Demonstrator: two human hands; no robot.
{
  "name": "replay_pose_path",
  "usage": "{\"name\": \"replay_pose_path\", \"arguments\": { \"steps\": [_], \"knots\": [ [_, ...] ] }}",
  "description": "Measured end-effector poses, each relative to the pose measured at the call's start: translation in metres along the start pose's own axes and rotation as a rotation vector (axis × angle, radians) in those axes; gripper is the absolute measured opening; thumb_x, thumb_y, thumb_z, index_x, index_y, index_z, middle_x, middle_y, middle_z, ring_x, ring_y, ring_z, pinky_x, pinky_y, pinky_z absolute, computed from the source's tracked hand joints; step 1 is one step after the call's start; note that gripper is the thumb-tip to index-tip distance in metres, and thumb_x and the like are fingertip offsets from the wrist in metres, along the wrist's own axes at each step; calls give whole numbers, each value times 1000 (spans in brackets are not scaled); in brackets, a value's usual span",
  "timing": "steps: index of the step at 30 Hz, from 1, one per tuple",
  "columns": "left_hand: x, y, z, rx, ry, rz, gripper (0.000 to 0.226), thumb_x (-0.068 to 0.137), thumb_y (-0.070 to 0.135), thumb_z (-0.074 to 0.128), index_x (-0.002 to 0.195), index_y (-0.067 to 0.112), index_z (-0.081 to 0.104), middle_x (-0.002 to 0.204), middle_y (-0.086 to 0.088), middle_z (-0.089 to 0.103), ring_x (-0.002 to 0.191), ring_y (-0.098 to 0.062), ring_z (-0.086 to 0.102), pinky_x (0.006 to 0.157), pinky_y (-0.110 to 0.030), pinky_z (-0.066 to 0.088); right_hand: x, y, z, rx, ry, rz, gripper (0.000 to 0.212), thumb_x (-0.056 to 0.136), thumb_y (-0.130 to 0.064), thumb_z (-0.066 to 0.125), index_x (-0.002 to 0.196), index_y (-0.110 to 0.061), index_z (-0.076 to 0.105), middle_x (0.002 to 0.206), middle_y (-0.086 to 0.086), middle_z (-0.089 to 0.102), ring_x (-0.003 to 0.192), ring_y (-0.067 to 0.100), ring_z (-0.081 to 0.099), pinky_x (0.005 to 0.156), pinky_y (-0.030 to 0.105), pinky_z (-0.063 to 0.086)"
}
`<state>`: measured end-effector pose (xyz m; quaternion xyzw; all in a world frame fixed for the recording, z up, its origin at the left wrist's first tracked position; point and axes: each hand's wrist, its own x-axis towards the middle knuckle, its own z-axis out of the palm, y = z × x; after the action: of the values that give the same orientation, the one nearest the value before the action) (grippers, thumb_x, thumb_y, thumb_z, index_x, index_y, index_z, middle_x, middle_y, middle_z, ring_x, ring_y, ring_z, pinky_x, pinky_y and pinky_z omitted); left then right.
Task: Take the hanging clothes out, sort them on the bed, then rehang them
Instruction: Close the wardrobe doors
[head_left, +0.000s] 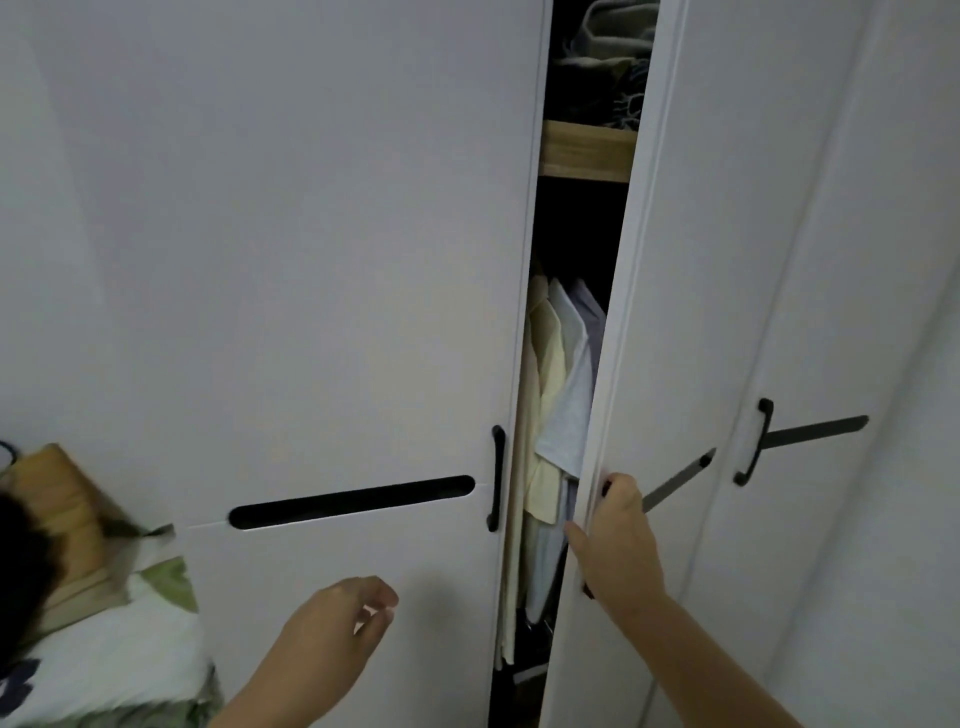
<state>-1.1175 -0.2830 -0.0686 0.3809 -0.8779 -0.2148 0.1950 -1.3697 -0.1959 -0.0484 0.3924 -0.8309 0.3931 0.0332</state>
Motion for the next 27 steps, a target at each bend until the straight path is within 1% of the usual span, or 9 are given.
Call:
{"name": "replay_pose_path", "arguments": {
  "steps": [3,6,8,10,14,16,20,23,27],
  "knots": [
    [4,-9,-4,-1,21,-31,32,94,29,48,77,53,36,94,24,54,86,7,56,70,-4,39,12,-9,14,-6,-35,-22,52,82,-19,70,119,-6,36,116,9,45,105,23,51,85,29,44],
    [9,-17,-6,8,36,-64,31,93,29,49,77,53,37,93,24,54,83,9,55,75,-6,40,25,-17,28,-11,-72,-46,57,82,-18,70,124,-6,34,119,10,44,108,22,48,88,28,43],
    [14,-20,-5,12,39,-82,31,93,29,50,77,52,37,93,23,55,83,8,55,79,-10,43,35,-22,36,3,-95,-57,61,82,-19,71,127,-6,32,123,11,43,112,23,47,91,29,42],
    [19,-22,-5,14,36,-106,32,92,28,51,75,52,38,89,24,54,81,8,54,80,-10,43,46,-26,44,-1,-115,-70,64,82,-21,70,130,-5,30,126,12,42,115,23,46,92,27,41],
    [30,-23,-2,13,48,-150,33,91,28,53,74,51,39,90,24,54,84,5,57,83,-12,44,66,-33,58,20,-154,-52,70,81,-23,72,132,-4,28,132,13,40,122,26,43,98,30,38],
    [34,-24,-1,21,52,-159,33,92,28,52,74,51,37,90,24,52,82,7,55,82,-11,43,75,-34,64,34,-171,-56,73,80,-22,72,134,-3,27,134,14,40,124,26,41,100,30,36],
    [44,-23,3,45,49,-162,33,93,30,49,75,52,34,90,27,49,81,8,52,77,-5,39,84,-33,71,35,-185,-80,75,81,-20,72,136,-2,24,136,15,38,127,25,39,101,28,35],
    [50,-21,8,46,39,-177,33,93,30,49,75,52,34,86,29,47,79,8,52,72,-3,37,88,-34,74,16,-194,-91,76,82,-20,70,138,-1,22,137,16,37,127,27,39,100,28,35],
    [56,-18,15,55,21,-191,32,93,31,48,74,52,35,85,30,45,80,9,51,79,-8,40,90,-34,75,14,-215,-99,81,84,-18,68,143,-1,15,140,16,33,127,27,39,101,28,34]
  ]
}}
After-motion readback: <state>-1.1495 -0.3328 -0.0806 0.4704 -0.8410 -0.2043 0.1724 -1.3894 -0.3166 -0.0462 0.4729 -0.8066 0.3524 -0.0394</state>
